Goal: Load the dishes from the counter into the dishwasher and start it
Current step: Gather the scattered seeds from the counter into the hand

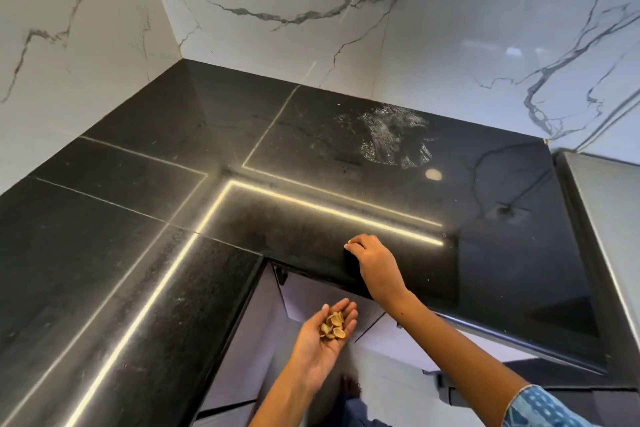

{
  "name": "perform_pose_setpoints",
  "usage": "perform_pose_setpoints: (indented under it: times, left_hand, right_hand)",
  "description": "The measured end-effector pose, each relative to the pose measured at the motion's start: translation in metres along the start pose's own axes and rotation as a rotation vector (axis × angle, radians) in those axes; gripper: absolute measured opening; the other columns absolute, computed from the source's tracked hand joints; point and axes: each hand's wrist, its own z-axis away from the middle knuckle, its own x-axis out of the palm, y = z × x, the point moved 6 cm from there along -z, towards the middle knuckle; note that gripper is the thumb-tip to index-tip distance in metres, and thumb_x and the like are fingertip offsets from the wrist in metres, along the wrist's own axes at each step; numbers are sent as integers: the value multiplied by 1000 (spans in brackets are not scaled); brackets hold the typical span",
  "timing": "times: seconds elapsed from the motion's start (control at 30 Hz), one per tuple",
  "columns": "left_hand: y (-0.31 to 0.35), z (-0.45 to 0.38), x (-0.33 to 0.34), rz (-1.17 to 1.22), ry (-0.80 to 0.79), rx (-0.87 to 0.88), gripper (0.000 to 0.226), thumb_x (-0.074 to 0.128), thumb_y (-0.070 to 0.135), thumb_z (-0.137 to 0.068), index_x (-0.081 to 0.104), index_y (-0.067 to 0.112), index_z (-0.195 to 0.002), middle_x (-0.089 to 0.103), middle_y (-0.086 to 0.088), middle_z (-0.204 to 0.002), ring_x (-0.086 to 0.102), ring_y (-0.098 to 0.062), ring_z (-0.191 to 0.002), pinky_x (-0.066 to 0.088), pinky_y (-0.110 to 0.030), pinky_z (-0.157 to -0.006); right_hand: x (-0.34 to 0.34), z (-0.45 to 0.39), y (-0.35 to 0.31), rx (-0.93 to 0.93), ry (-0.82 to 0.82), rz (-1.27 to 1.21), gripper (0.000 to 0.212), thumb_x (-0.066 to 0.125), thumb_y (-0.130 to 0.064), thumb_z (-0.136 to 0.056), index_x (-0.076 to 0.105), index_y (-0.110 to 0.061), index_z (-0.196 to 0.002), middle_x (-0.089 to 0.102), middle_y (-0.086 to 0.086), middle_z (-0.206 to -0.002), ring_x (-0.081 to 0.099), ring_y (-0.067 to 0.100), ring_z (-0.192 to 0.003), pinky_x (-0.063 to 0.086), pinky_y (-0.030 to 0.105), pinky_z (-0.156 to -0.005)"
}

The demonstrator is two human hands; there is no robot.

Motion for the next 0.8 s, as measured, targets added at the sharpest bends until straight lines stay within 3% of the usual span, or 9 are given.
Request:
perform_pose_setpoints:
  times: [0.13, 0.33, 0.47, 0.57, 0.63, 0.7, 0.8]
  left_hand:
    - [-24, -13, 16, -40, -24, -73, 38, 35, 15, -102, 60, -14, -107, 66, -29, -105, 70, -35, -84, 59, -39, -69]
    - [-65, -29, 37, -108, -52, -179, 27, 37, 9, -100, 57, -9, -104, 68, -26, -93, 70, -34, -76, 59, -39, -60]
    - [-88, -34, 45, -134, -83, -232, 28, 36, 7, -99, 59, -10, -98, 68, -24, -86, 70, -31, -70, 59, -33, -59]
    - [-94, -44, 50, -211, -62, -210, 29, 36, 6, -99, 59, -10, -93, 68, -22, -78, 69, -26, -63, 57, -29, -54]
    - [-97, -50, 51, -241, -48, -206, 29, 36, 5, -99, 59, -12, -95, 69, -25, -85, 70, -29, -69, 58, -33, -57]
    - [-97, -56, 51, -280, -52, -201, 34, 35, 5, -99, 63, -14, -95, 68, -28, -95, 71, -32, -78, 59, -37, -65]
    - [-94, -64, 51, -324, -60, -188, 46, 32, 6, -100, 70, -14, -84, 67, -30, -97, 70, -35, -82, 59, -38, -71]
  right_hand:
    - [-9, 22, 2, 22, -5, -52, 34, 78, 6, -66, 70, -7, -97, 68, 7, -95, 66, 22, -85, 58, 27, -70]
    - [-38, 76, 10, 43, 16, -149, 37, 78, 1, -70, 68, -6, -106, 68, 6, -98, 67, 15, -86, 55, 19, -76]
    - [-47, 116, 17, 22, -76, -141, 36, 82, -13, -68, 71, -13, -102, 69, 2, -101, 67, 11, -90, 53, 15, -81]
    - [-57, 130, 28, 22, -74, -131, 22, 66, -26, -81, 71, -16, -100, 71, -2, -99, 67, 8, -90, 48, 12, -85]
    - [-67, 130, 42, 86, -32, -177, 29, 54, -34, -88, 70, -14, -101, 71, -2, -97, 67, 8, -89, 51, 13, -83]
    - [-73, 126, 52, 106, 4, -180, 29, 51, -31, -88, 70, -12, -99, 71, 0, -95, 67, 9, -86, 53, 15, -79]
    - [-77, 121, 68, 124, 82, -164, 27, 50, -22, -89, 69, -8, -102, 70, 3, -99, 67, 12, -91, 51, 16, -85]
